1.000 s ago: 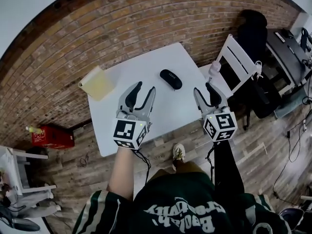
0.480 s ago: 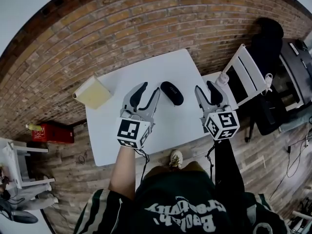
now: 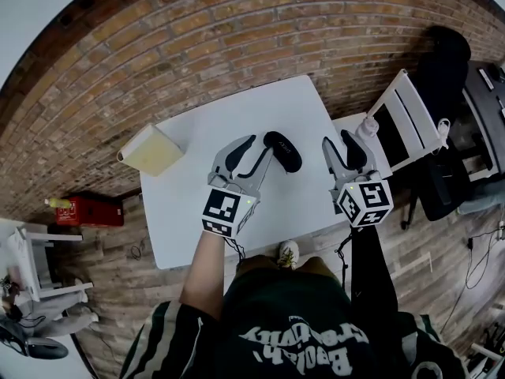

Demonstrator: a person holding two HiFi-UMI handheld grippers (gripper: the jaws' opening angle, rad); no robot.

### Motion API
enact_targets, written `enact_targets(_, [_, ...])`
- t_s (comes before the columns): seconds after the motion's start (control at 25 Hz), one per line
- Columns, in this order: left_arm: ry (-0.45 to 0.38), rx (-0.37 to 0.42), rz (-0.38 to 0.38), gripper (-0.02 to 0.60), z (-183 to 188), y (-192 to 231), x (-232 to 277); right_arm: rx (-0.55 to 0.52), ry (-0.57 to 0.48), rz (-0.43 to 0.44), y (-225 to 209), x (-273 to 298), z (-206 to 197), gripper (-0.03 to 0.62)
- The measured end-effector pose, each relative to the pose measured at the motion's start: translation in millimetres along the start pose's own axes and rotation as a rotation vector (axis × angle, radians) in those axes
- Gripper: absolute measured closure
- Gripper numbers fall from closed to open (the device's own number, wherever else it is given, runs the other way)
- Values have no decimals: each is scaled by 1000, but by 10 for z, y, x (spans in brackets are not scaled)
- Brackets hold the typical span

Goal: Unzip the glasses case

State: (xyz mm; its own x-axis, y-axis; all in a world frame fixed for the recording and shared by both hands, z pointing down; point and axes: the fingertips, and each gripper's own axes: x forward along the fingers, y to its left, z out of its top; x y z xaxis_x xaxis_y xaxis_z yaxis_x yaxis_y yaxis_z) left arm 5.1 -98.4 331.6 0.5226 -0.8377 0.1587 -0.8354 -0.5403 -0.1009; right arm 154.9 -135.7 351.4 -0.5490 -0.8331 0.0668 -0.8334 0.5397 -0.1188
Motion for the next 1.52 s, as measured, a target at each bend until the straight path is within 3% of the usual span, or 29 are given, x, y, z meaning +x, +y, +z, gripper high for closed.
enact_targets(0.12, [35,12,-34,433,-97,-17,91,2,9,-18,-49,7,-23,395])
enact_targets(0.24, [56,35,-86,483,-153,-73,216,9,16,-43,-114,4,-45,402])
enact_targets(0.48, [65,24,-170,477,-265,-56,391,18,40,-94,-148,58,-100,405])
enact_targets(0.76, [129,78,-272,466,-494,43,483,26,83,-132,-46,151,-169,430])
enact_targets(1.0, [193,240,-381,461,-790,-11,577,34,112,-158,71,113,-339,431])
enact_targets(1.28, [360,446,-562,397,-1351,-217,790,47,143,-153,10,93,-480,431])
enact_targets(1.52, [474,675,-700,388,-1842,-285,995,81,224,-134,-33,86,-836,430])
